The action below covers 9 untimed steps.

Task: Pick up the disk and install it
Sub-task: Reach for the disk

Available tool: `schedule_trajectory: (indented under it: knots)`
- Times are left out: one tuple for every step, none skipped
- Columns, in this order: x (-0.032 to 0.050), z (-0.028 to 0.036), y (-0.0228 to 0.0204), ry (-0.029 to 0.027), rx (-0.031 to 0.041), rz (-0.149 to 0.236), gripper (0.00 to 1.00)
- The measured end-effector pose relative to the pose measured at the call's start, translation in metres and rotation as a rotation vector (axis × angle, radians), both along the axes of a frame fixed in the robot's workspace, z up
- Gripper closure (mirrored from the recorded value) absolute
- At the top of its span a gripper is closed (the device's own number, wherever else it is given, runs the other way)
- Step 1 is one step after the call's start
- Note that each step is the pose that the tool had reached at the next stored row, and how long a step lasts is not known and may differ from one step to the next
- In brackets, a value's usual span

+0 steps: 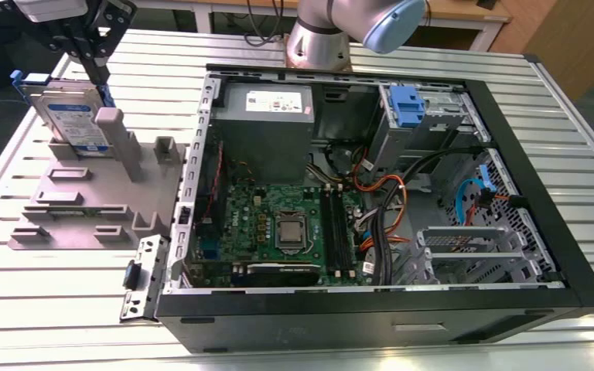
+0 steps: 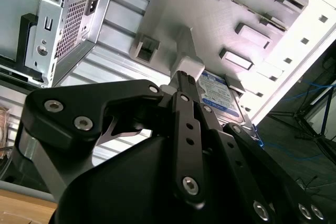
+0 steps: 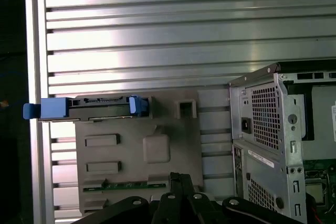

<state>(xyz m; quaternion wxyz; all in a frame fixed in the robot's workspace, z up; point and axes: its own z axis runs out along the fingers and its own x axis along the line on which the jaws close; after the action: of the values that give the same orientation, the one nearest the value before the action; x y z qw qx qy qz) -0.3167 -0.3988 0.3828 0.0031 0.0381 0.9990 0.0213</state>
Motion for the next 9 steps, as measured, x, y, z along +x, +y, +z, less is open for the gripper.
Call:
schedule_trajectory:
  knots:
    - [-0.0003, -0.0001, 0.0000, 0.0001, 0.0000, 0.000, 0.89]
    - [-0.0006, -0.0001, 0.0000, 0.0003, 0.0000, 0.000, 0.89]
    - [-0.0008, -0.0002, 0.0000, 0.0005, 0.0000, 0.000, 0.89]
    - [-0.0011, -0.0003, 0.0000, 0.0006, 0.0000, 0.000, 0.89]
    - [-0.0014, -0.0004, 0.0000, 0.0008, 0.0000, 0.000, 0.89]
    - [-0.0016, -0.0005, 0.0000, 0.0011, 0.0000, 0.000, 0.89]
    - [-0.0019, -0.0006, 0.0000, 0.0013, 0.0000, 0.000, 0.89]
    - [-0.0021, -0.0007, 0.0000, 0.0015, 0.0000, 0.000, 0.89]
    - [-0.0023, -0.0007, 0.0000, 0.0018, 0.0000, 0.000, 0.89]
